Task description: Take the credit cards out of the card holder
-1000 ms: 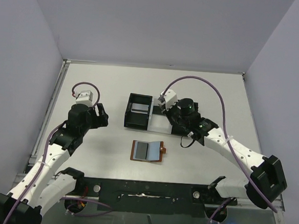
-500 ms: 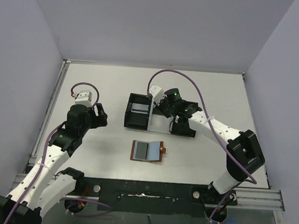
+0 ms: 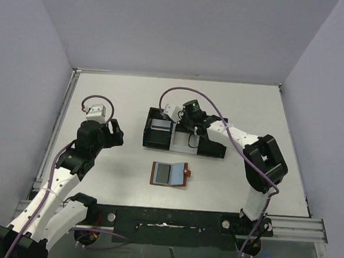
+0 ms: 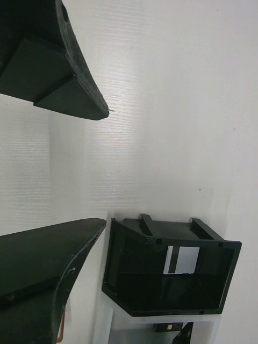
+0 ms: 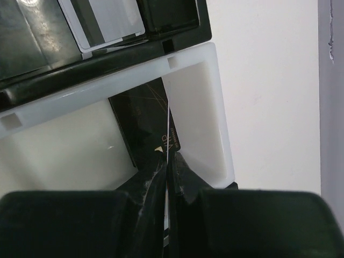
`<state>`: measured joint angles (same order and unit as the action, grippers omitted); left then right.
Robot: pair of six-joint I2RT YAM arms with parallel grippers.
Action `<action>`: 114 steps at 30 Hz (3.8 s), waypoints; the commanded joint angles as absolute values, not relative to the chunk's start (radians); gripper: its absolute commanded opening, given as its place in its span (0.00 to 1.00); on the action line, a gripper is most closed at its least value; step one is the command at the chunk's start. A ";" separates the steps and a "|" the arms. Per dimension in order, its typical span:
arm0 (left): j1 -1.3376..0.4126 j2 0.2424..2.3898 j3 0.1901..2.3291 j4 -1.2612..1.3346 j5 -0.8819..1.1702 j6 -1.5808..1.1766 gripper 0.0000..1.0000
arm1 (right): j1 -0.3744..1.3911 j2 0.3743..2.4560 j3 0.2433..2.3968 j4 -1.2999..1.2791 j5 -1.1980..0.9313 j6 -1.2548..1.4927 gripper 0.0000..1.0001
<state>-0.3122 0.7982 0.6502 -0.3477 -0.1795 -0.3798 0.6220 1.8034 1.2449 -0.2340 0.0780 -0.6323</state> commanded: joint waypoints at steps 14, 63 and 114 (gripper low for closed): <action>-0.307 0.782 0.661 -0.288 -0.166 -0.357 0.73 | 0.605 1.932 1.336 -0.174 0.100 -0.825 0.06; -0.305 0.831 0.646 -0.288 -0.113 -0.348 0.74 | 0.603 1.975 1.379 -0.290 0.128 -0.737 0.45; -0.298 0.837 0.649 -0.282 -0.061 -0.351 0.74 | 0.617 1.011 0.693 0.221 0.124 0.605 0.98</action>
